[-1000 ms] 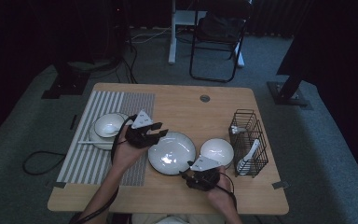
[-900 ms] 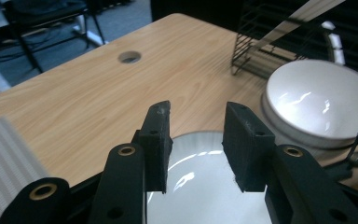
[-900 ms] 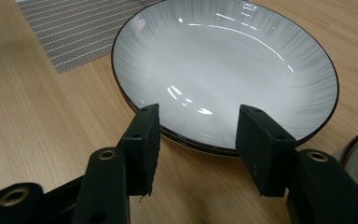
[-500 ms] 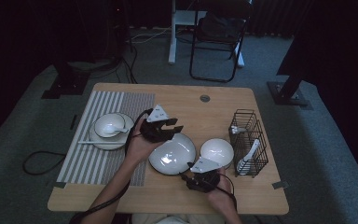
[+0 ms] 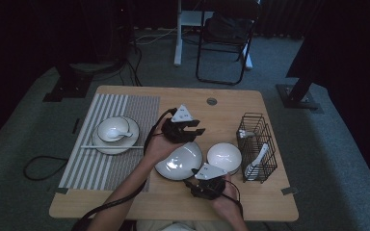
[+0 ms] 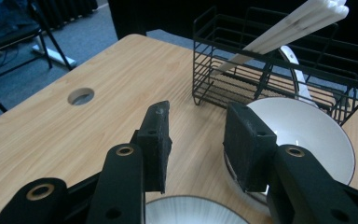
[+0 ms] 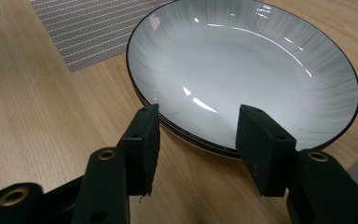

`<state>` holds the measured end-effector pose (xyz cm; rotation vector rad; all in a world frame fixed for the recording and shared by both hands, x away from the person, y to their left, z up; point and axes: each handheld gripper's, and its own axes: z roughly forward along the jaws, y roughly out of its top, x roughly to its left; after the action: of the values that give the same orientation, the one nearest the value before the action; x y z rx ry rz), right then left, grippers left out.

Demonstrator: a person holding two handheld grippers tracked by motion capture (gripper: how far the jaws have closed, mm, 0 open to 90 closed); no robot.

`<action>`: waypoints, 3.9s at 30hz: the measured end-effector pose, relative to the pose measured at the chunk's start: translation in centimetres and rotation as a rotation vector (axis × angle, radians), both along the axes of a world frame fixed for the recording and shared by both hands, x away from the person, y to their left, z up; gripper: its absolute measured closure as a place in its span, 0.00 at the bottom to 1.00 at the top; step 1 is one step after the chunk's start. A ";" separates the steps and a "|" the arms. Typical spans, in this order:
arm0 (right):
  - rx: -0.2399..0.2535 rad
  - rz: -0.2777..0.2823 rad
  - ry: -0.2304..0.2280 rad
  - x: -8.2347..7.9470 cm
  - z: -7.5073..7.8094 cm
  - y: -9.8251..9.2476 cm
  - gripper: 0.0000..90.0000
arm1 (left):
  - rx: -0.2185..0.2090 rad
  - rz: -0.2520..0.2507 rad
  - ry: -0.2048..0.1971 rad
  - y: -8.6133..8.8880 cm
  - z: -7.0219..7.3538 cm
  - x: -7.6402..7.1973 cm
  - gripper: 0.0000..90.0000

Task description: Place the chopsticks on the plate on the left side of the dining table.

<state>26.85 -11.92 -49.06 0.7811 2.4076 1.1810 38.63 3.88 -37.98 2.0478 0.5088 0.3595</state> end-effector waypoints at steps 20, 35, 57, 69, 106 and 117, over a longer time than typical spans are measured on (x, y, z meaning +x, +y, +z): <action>0.004 0.003 0.006 -0.4 -0.5 -0.1 0.55 | 0.011 -0.114 -0.022 -4.5 0.4 0.5 0.68; 0.002 0.002 0.005 -0.4 -0.5 -0.1 0.55 | 0.030 -0.191 -0.075 -7.9 2.3 -0.4 0.70; 0.007 0.000 0.004 -0.4 -0.5 -0.3 0.55 | 0.052 -0.206 -0.082 -9.5 2.3 -0.4 0.70; 0.013 -0.003 0.002 -0.5 -0.3 -0.2 0.55 | 0.059 -0.169 -0.076 -10.5 2.0 0.7 0.81; 0.018 0.000 0.000 -0.5 -0.2 -0.3 0.54 | 0.102 -0.106 -0.013 -14.0 0.0 4.1 0.94; 0.019 -0.003 -0.001 -0.5 -0.1 -0.3 0.54 | 0.042 -0.125 -0.022 -12.6 1.2 3.6 0.94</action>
<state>26.33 -12.26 -49.19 0.7896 2.3965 1.2045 42.18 -8.67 -36.75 2.1019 0.3602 0.3199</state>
